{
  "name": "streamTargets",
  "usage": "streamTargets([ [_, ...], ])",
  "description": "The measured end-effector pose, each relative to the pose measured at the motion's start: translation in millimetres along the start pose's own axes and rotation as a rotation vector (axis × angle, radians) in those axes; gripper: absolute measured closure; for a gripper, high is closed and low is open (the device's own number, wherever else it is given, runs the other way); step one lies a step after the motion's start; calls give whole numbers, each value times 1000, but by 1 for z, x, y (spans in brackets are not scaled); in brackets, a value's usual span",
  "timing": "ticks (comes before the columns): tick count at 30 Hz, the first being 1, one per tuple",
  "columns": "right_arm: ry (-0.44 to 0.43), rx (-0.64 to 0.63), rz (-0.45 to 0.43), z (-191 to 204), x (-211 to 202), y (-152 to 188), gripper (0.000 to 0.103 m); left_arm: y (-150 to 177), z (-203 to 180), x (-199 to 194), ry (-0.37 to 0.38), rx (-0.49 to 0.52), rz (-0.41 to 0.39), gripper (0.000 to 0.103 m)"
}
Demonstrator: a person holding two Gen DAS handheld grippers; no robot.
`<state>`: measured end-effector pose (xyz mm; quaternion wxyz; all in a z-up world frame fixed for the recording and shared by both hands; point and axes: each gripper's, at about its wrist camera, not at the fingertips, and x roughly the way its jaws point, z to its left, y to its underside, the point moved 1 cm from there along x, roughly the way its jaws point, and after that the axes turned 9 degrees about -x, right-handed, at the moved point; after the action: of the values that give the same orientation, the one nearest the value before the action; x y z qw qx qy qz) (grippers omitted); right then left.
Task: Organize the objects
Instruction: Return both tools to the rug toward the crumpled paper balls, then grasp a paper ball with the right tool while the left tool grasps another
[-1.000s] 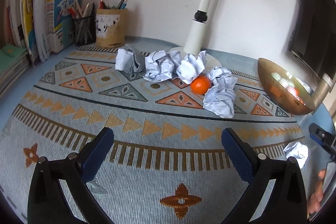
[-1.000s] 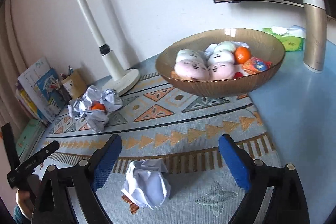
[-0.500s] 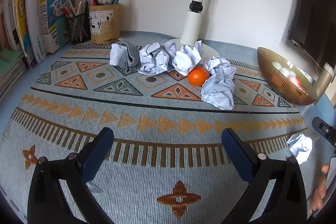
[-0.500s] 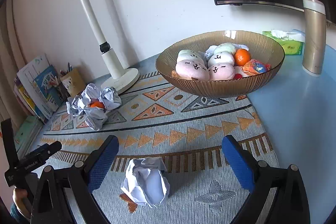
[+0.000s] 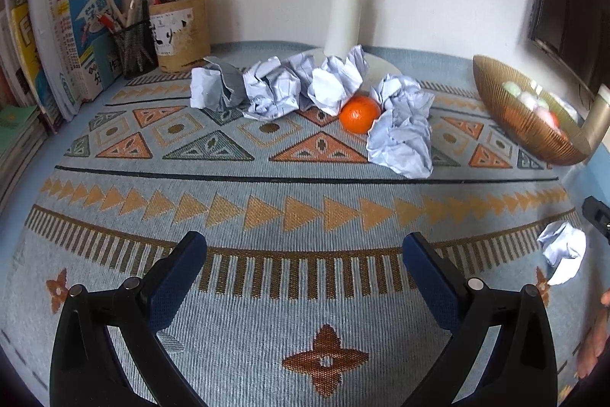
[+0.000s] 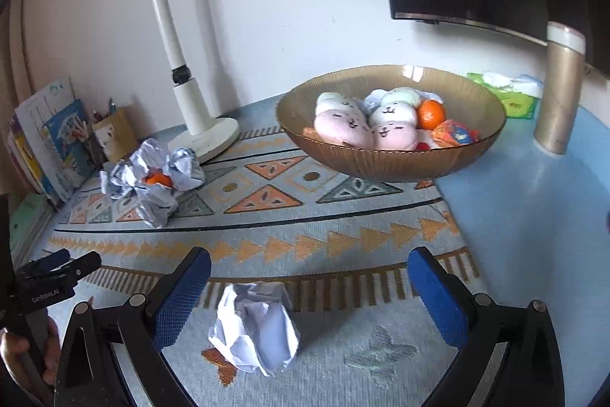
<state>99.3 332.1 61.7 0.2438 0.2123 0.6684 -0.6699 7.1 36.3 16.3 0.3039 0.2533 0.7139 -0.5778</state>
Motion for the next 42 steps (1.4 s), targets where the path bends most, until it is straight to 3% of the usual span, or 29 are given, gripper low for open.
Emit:
streamTargets([
  [2, -17, 20, 23, -2, -3, 1, 0, -3, -4, 0, 17, 6, 10, 1],
  [4, -55, 41, 46, -5, -5, 5, 0, -9, -9, -3, 80, -26, 14, 1],
  [6, -68, 18, 58, -4, -10, 7, 0, -17, -18, -2, 137, -57, 14, 1],
  [9, -55, -41, 104, 3, -13, 10, 0, -26, -34, 9, 163, -72, 37, 1],
  [13, -81, -71, 162, 15, -7, 19, 0, -34, -54, 30, 143, -62, 47, 1],
  [17, -73, -77, 174, 19, 1, 24, 1, -45, -61, 45, 137, -116, 32, 1],
  [20, -68, -101, 190, 24, 6, 25, 8, -53, -65, 55, 118, -124, 27, 3],
  [22, -58, -120, 198, 29, 7, 25, 15, -56, -68, 60, 115, -124, 40, 13],
  [24, -57, -143, 215, 34, 10, 26, 26, -55, -70, 65, 118, -104, 73, 44],
  [25, -58, -150, 223, 36, 12, 26, 33, -54, -71, 67, 119, -87, 89, 53],
  [26, -55, -157, 236, 38, 15, 26, 38, -52, -71, 65, 120, -73, 85, 53],
  [27, -55, -162, 244, 40, 18, 26, 52, -48, -69, 57, 139, -60, 68, 55],
  [28, -64, -164, 251, 42, 20, 25, 58, -45, -68, 52, 151, -48, 63, 56],
  [35, -168, -80, 174, 36, 27, 1, 59, -2, -59, 10, 195, 50, 24, 56],
  [36, -178, -71, 168, 36, 29, -2, 59, 4, -62, 6, 175, 75, 8, 56],
  [39, -200, -61, 201, 36, 47, -7, 59, 6, -69, -5, 151, 112, -62, 55],
  [42, -190, -56, 253, 36, 55, -5, 54, 5, -69, -1, 126, 112, -45, 55],
])
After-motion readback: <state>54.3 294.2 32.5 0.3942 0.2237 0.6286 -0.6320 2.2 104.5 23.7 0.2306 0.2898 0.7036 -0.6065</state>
